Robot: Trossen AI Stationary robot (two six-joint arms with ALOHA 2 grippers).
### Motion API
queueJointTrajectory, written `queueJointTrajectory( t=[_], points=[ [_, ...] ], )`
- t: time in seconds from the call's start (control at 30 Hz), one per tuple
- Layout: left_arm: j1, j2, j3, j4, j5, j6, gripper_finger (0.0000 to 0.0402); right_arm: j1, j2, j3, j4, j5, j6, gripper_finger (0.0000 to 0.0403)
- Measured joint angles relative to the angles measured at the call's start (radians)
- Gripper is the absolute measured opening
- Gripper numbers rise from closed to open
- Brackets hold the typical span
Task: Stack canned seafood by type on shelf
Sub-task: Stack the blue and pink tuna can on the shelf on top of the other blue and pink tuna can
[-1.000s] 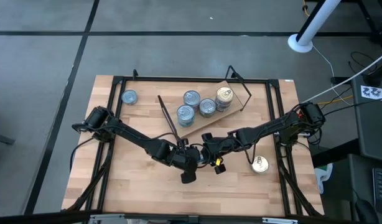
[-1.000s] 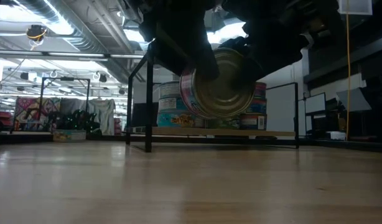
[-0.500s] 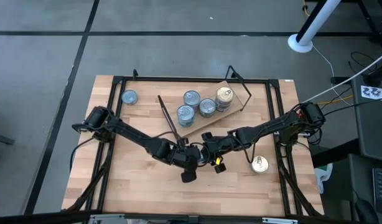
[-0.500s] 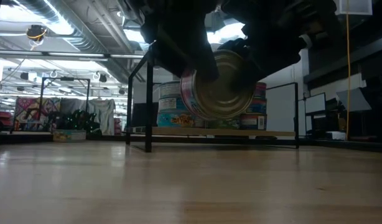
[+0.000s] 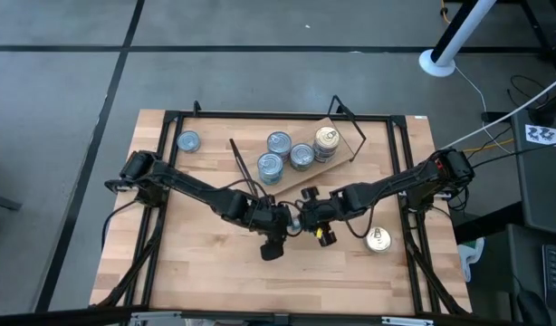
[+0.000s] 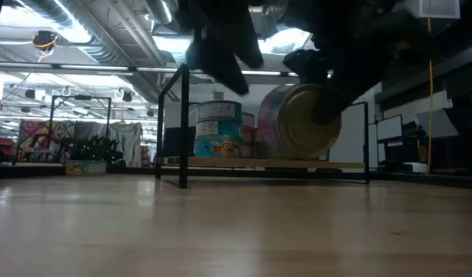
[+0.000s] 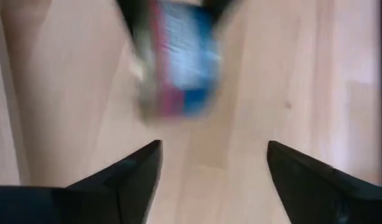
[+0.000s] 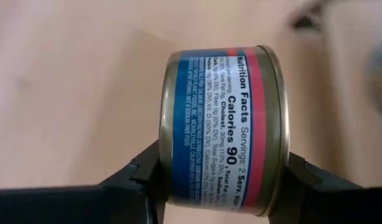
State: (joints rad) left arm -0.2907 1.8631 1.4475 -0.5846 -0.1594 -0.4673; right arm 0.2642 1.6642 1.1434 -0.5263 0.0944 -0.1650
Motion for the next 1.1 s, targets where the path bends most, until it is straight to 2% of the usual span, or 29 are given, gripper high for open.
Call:
queueJointTrajectory(
  t=[0.2, 0.47, 0.73, 0.87, 1.1],
  points=[
    [0.011, -0.066, 0.024, -0.075, -0.001, 0.019, 0.0282, -0.003, -0.001, 0.137, -0.299, 0.169, -0.001, 0.0185],
    [0.02, -0.127, 0.027, -0.115, -0.024, 0.052, 0.0282, -0.002, -0.001, 0.236, -0.611, 0.524, 0.001, 0.0185],
    [0.038, -0.15, 0.027, -0.126, -0.031, 0.062, 0.0282, -0.002, -0.001, 0.246, -0.753, 0.739, 0.002, 0.0189],
    [0.038, -0.169, 0.027, -0.14, -0.032, 0.131, 0.0282, -0.003, -0.001, 0.246, -0.818, 0.837, 0.003, 0.0189],
    [0.051, -0.238, 0.027, -0.137, -0.055, 0.2, 0.0282, -0.003, -0.001, 0.246, -0.905, 0.91, 0.014, 0.019]
  ],
)
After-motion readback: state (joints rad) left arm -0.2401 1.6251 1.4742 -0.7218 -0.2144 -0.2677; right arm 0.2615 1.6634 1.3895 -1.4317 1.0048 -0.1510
